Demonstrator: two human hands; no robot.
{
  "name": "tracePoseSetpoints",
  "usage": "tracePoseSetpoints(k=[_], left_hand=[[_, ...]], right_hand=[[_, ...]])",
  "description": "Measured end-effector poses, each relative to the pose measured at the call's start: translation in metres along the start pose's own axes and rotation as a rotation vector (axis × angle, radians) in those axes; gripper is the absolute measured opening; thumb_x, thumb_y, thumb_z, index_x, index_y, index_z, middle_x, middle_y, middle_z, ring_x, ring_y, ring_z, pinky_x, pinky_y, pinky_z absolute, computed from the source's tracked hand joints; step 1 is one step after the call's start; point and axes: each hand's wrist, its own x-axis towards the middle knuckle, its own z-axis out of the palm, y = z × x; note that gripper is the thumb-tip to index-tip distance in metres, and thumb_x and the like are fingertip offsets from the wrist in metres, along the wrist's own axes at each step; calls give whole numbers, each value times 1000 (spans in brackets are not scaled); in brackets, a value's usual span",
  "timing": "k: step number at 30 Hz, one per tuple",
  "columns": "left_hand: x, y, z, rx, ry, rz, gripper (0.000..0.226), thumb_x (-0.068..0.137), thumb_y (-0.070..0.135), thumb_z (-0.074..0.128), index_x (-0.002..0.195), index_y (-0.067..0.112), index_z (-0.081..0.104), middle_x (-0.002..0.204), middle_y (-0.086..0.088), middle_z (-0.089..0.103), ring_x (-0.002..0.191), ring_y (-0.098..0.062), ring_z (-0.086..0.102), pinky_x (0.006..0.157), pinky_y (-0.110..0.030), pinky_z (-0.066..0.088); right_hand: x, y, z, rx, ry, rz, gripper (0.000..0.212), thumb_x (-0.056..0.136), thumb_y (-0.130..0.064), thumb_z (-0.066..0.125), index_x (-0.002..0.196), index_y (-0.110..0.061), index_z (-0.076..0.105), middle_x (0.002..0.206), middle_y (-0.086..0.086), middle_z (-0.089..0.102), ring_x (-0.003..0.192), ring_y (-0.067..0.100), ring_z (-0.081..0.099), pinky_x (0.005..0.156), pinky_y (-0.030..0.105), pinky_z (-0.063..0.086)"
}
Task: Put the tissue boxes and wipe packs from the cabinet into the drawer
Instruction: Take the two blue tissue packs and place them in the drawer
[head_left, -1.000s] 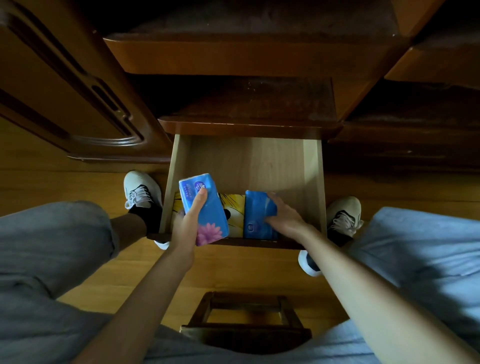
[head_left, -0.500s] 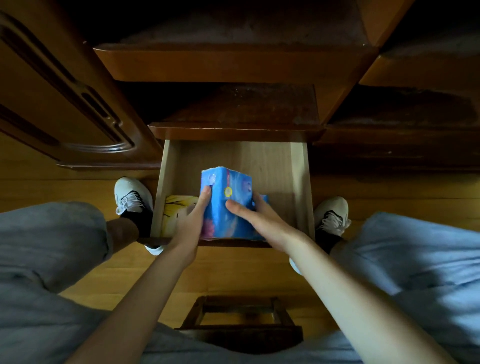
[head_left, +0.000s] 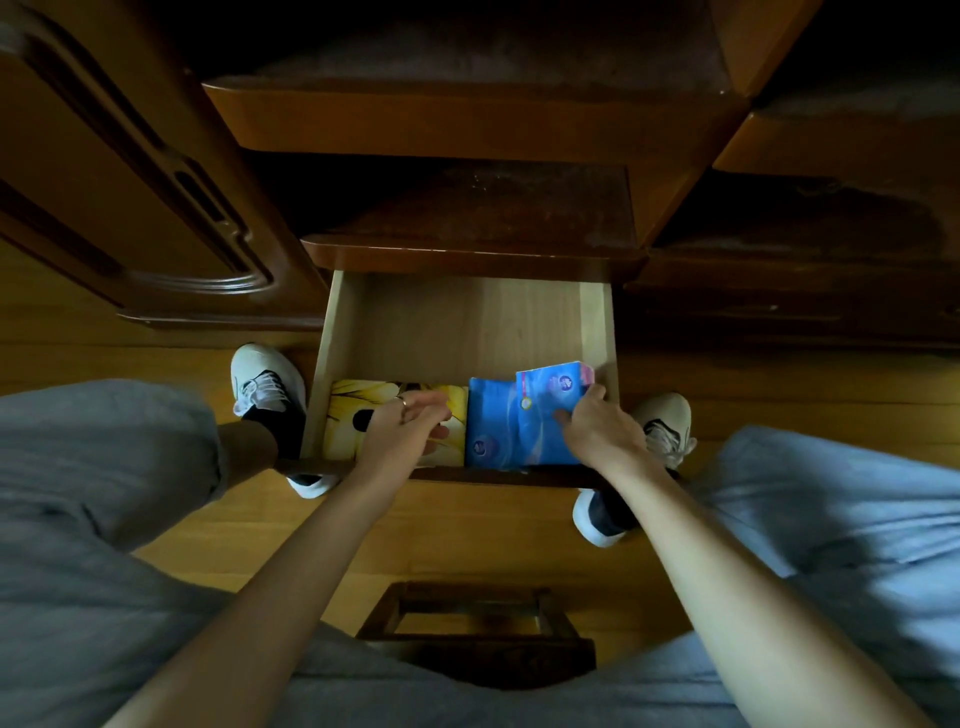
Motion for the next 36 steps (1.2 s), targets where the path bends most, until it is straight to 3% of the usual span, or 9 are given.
tracePoseSetpoints(k=[5,11,13,16,19,21,28,32,36], left_hand=[[0,-7,-4,64,-39,8,11,99,28,62,107,31,69,99,10,73,83,3,70,60,-10,51],[4,-9,-5,243,-50,87,15,99,29,61,113,31,66,104,9,71,97,-8,68,83,-30,58],[8,-9,-3,327,-58,133,20,99,30,61,118,28,67,106,10,69,101,-8,66,84,-28,56],[18,-9,4,583,-35,267,30,97,34,63,126,26,65,113,10,67,106,-9,63,82,-27,54],[37,-10,12,953,-62,474,46,92,34,68,137,26,58,132,2,59,122,-19,53,94,-35,50],[51,-12,16,1127,-142,525,60,90,34,70,145,26,49,143,0,50,133,-23,44,105,-40,43],[85,-27,26,1342,-288,539,75,87,47,67,147,14,38,144,-6,45,134,-28,40,112,-44,32],[99,-23,41,1429,-365,570,83,86,51,69,151,14,33,150,-7,41,139,-29,37,118,-46,28],[111,-15,61,1531,-495,557,98,82,56,74,156,14,25,155,-9,36,142,-30,36,117,-46,29]], right_hand=[[1,-1,-8,-520,156,-27,42,99,-35,50,133,-11,56,137,15,43,123,32,39,98,40,39],[11,2,-19,-648,252,-76,36,94,-35,61,125,-17,61,133,8,43,119,28,39,96,37,37],[16,-3,-24,-616,301,-151,55,84,-33,75,132,-15,54,142,10,39,124,29,40,99,37,40],[29,-5,-27,-630,95,-363,100,74,-38,87,153,-13,30,164,13,18,148,35,23,120,47,26],[41,-9,-35,-799,-182,-396,126,68,-63,83,161,-14,14,163,12,33,152,29,24,125,53,-3],[46,-11,-37,-860,-263,-369,130,64,-66,84,160,-11,17,160,13,38,150,27,32,124,53,-9],[63,-5,-36,-720,-310,-416,97,63,-52,89,143,-22,43,143,4,57,141,24,43,124,50,5],[64,3,-35,-618,-248,-483,114,67,-50,87,159,-24,24,159,7,42,149,23,32,124,47,1],[56,5,-31,-646,-256,-510,124,71,-50,87,163,-18,11,167,6,23,152,28,23,122,45,21]])
